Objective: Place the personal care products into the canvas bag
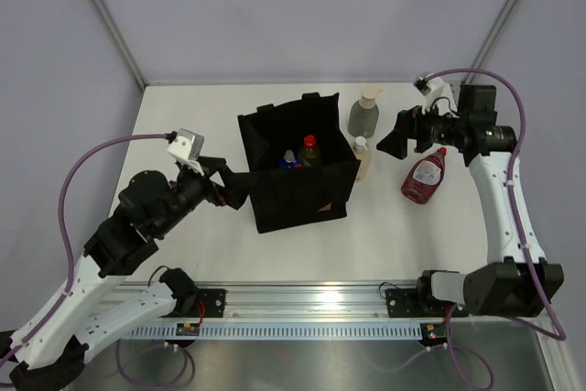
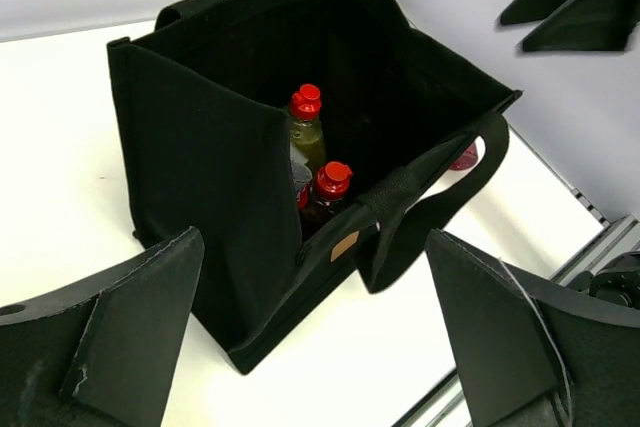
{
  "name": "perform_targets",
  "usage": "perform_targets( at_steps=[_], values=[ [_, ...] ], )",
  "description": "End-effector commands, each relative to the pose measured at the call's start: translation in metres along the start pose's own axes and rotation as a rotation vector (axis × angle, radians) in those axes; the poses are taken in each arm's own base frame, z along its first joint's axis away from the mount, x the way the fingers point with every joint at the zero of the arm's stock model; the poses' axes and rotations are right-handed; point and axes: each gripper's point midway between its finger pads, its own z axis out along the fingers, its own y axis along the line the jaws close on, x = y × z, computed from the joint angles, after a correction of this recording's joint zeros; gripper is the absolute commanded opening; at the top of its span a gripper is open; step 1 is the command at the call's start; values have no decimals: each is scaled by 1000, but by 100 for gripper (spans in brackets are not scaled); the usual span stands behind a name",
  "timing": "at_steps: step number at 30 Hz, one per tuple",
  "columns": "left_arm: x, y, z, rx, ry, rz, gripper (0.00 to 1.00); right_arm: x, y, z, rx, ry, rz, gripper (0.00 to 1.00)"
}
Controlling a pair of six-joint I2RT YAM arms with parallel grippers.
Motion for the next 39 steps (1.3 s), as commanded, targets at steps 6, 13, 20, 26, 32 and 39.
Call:
perform_targets(
  at_steps=[6,13,20,26,32,39],
  values=[
    [-15,-9,-2,41,-70,-42,99,82,-71,65,104,119,244,99],
    [-7,-4,-1,24,-65,-48,99,111,-72,116,144,185,304,100],
    [-2,1,0,4,-52,-40,99,126,-78,160,360,233,196,99],
    [4,4,2,-5,-44,-33,99,126,-103,168,503,233,177,100],
    [6,6,3,-14,-37,-20,99,116,-100,178,460,202,167,100],
    [7,6,1,-11,-42,-30,99,112,-99,182,436,194,154,79]
  ],
)
